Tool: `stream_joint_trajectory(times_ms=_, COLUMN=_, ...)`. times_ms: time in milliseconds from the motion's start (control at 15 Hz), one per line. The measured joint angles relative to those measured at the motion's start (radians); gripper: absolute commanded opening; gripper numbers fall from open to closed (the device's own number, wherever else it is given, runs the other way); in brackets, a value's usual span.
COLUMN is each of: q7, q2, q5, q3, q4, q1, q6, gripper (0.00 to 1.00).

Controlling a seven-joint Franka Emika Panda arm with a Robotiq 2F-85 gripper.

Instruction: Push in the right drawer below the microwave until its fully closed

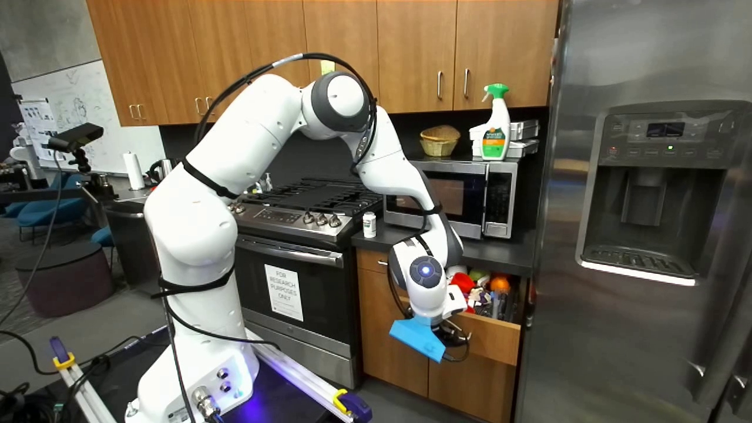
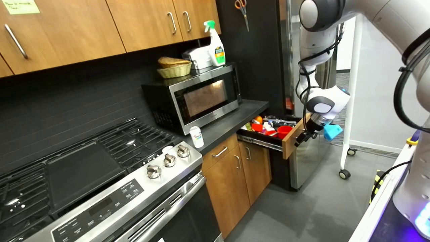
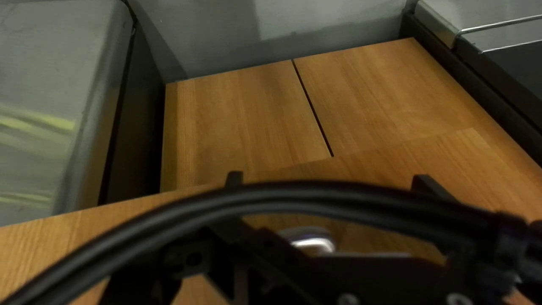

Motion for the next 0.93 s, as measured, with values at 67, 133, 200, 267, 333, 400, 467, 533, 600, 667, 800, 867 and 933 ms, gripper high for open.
stream_joint_trajectory(times_ms=67, q7=0.002, q2=0.0, q5=0.014, q3=0.0, q4=0.006, q1=0.011, q6=0.001, gripper=1.0)
stream_joint_trajectory(times_ms=133, q7=0.004, q2=0.0, q5=0.029, q3=0.0, q4=0.012, q1=0.023, q6=0.002, gripper=1.0)
stream_joint_trajectory(times_ms=200, q7=0.008, q2=0.0, q5=0.043, q3=0.0, q4=0.016, q1=0.036, q6=0.003, gripper=1.0)
stream_joint_trajectory(times_ms=267, q7=0.011, q2=0.0, q5=0.056, q3=0.0, q4=0.02, q1=0.05, q6=0.005, gripper=1.0)
stream_joint_trajectory(times_ms=333, q7=0.013, q2=0.0, q5=0.069, q3=0.0, q4=0.023, q1=0.064, q6=0.008, gripper=1.0)
stream_joint_trajectory(times_ms=400, q7=0.016, q2=0.0, q5=0.08, q3=0.0, q4=0.027, q1=0.076, q6=0.009, gripper=1.0)
stream_joint_trajectory(times_ms=467, q7=0.018, q2=0.0, q5=0.09, q3=0.0, q4=0.031, q1=0.088, q6=0.009, gripper=1.0)
stream_joint_trajectory(times_ms=533, q7=0.022, q2=0.0, q5=0.1, q3=0.0, q4=0.036, q1=0.098, q6=0.01, gripper=1.0)
stream_joint_trajectory(times_ms=600, q7=0.026, q2=0.0, q5=0.111, q3=0.0, q4=0.041, q1=0.108, q6=0.01, gripper=1.0)
stream_joint_trajectory(times_ms=667, q7=0.028, q2=0.0, q5=0.124, q3=0.0, q4=0.047, q1=0.117, q6=0.01, gripper=1.0)
stream_joint_trajectory(times_ms=800, q7=0.03, q2=0.0, q5=0.148, q3=0.0, q4=0.057, q1=0.132, q6=0.01, gripper=1.0)
stream_joint_trajectory(times_ms=867, q7=0.032, q2=0.0, q5=0.158, q3=0.0, q4=0.062, q1=0.138, q6=0.01, gripper=1.0)
stream_joint_trajectory(times_ms=933, q7=0.033, q2=0.0, q5=0.165, q3=0.0, q4=0.066, q1=0.143, q6=0.01, gripper=1.0)
